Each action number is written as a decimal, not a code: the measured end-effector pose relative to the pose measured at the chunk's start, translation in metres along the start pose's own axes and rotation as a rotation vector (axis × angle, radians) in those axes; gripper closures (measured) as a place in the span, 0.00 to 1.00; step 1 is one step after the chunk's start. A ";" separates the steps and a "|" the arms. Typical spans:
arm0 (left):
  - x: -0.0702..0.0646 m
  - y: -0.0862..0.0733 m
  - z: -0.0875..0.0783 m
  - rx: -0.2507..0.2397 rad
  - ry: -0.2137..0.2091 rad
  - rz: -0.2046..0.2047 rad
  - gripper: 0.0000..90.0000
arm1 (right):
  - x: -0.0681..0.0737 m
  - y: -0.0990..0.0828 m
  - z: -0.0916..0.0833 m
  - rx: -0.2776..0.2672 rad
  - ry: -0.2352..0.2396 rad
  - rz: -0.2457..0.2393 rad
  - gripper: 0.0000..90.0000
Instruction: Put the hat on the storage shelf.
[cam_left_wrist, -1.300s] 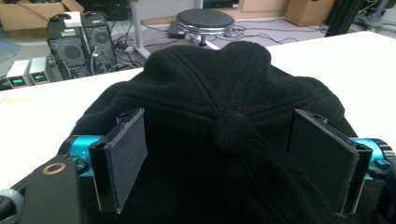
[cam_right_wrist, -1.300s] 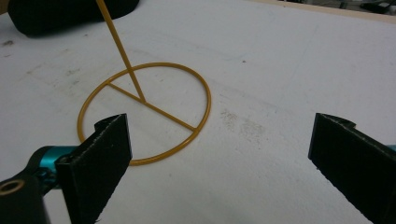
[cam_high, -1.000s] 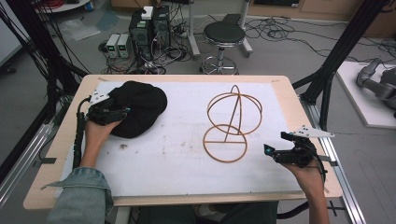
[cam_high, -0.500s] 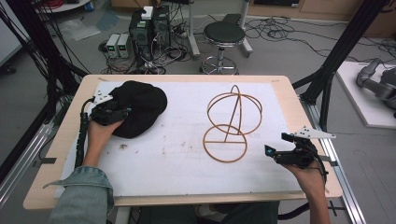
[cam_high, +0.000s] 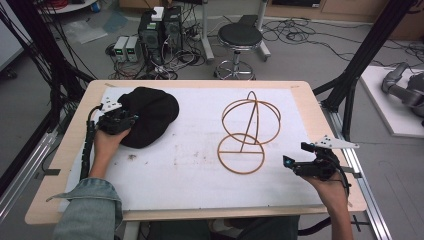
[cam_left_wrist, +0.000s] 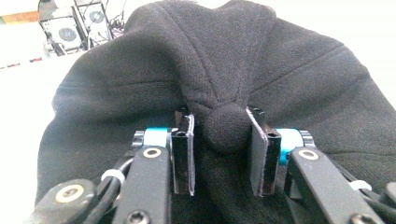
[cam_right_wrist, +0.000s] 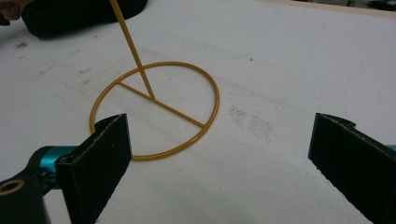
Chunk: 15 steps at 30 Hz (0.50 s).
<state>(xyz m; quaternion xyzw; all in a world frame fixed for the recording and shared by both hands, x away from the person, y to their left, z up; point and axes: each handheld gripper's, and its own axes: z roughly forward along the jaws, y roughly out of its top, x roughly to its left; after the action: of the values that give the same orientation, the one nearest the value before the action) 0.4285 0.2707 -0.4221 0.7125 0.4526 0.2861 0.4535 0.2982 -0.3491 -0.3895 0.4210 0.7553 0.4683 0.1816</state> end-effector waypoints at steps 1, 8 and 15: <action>0.000 0.001 -0.001 -0.005 0.000 0.005 0.75 | 0.000 0.000 0.000 0.000 0.000 0.000 0.06; -0.002 0.009 -0.014 -0.086 -0.015 0.018 0.77 | -0.001 0.000 -0.001 -0.004 0.000 0.004 0.06; -0.003 0.017 -0.028 -0.166 -0.037 0.003 0.77 | -0.002 0.002 0.001 -0.011 0.007 0.005 0.06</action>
<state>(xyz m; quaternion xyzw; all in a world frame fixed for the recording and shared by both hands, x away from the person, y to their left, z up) 0.4110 0.2754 -0.3949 0.6782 0.4177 0.3104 0.5189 0.3007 -0.3494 -0.3886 0.4202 0.7525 0.4742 0.1799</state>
